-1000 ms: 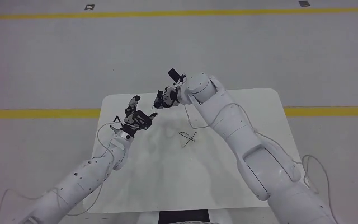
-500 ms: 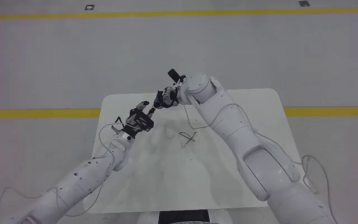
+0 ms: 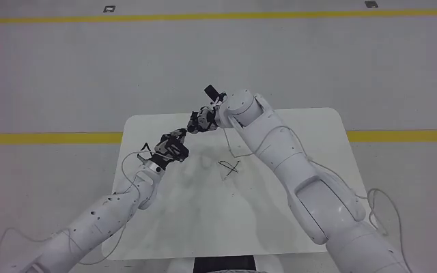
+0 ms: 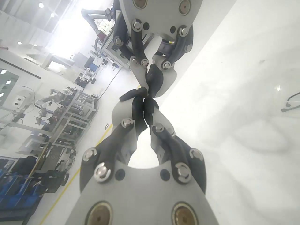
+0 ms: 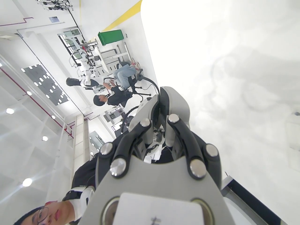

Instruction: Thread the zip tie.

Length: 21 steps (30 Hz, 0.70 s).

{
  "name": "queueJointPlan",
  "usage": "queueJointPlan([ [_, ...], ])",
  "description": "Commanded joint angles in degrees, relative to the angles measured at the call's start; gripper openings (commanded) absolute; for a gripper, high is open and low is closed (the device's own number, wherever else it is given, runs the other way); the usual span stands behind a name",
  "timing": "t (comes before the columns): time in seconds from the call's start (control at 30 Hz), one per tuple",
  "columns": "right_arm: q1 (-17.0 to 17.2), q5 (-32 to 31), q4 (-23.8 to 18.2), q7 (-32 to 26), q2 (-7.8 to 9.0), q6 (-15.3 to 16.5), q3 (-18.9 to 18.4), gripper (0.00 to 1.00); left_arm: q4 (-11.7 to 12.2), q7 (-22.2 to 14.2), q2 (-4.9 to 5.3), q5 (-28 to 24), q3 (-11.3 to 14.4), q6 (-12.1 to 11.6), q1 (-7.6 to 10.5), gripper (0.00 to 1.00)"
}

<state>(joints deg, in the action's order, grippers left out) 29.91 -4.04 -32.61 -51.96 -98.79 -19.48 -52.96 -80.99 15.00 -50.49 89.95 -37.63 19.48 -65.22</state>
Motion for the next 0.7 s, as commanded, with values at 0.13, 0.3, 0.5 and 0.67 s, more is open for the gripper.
queueJointPlan([
  [0.13, -0.1, 0.0, 0.2, -0.6, 0.00, 0.0, 0.0, 1.00, -0.1, -0.1, 0.17, 0.0, 0.0, 0.0, -0.04, 0.00],
  [0.3, 0.1, 0.0, 0.1, -0.6, 0.16, 0.0, -0.3, 1.00, -0.4, -0.1, 0.34, 0.0, 0.0, 0.0, -0.21, 0.00],
  [0.5, 0.6, -0.2, -0.4, 0.2, 0.66, 0.0, -1.3, 1.00, -1.5, -0.3, 0.45, 0.0, -0.6, 0.0, -1.19, 0.00],
  [0.67, 1.8, -2.2, -4.1, -0.1, 2.21, 0.6, -2.8, 1.00, -5.0, 2.4, 0.39, -6.4, -3.6, -2.1, -4.31, 0.00],
])
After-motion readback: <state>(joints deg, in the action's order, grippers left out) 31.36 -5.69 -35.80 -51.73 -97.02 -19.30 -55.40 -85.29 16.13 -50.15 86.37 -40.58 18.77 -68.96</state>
